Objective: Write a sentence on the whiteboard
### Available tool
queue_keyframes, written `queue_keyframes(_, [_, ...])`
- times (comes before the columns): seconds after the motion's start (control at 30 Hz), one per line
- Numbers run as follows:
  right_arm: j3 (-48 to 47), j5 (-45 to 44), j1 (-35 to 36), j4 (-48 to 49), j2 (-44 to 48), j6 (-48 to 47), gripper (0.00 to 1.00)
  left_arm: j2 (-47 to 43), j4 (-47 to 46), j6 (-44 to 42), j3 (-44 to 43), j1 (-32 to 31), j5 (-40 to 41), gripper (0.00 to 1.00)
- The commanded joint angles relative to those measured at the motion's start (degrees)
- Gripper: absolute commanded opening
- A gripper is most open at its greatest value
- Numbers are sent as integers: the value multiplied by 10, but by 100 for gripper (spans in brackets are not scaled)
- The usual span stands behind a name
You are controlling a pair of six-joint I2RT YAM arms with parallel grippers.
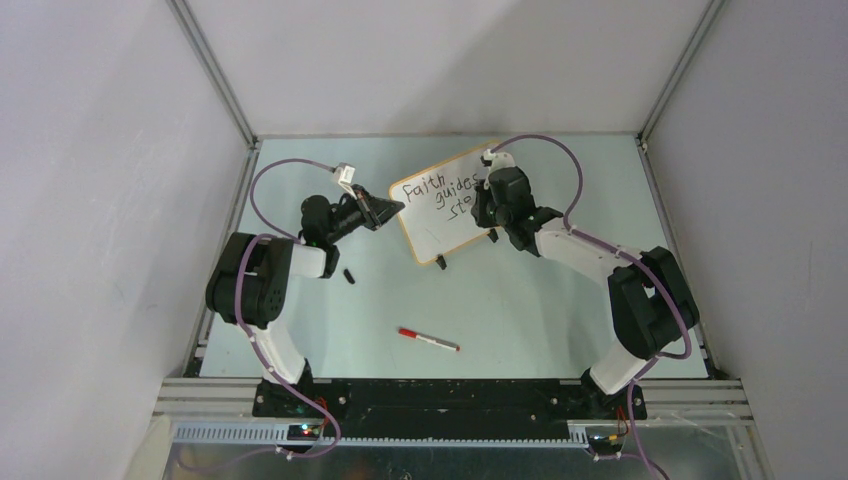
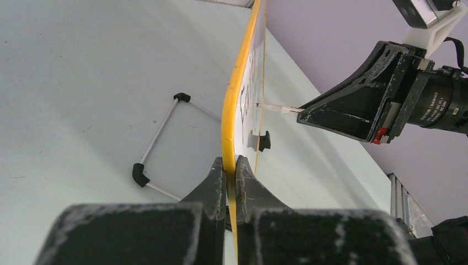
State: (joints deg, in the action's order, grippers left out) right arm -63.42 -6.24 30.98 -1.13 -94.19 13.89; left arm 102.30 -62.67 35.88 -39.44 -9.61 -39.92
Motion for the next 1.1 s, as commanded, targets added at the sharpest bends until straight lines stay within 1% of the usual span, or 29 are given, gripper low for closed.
queue_keyframes(0.0, [8,-8,-3,-4,6,-1,0,-15,20,-63,3,2,20,0])
queue_keyframes(0.57, [9,-26,-6,-10,10,-7,0,-16,20,-63,5,2,20,0])
queue_keyframes(1.07, [5,-14,-19,6,13,-5,0,-14,21,-63,3,1,21,0])
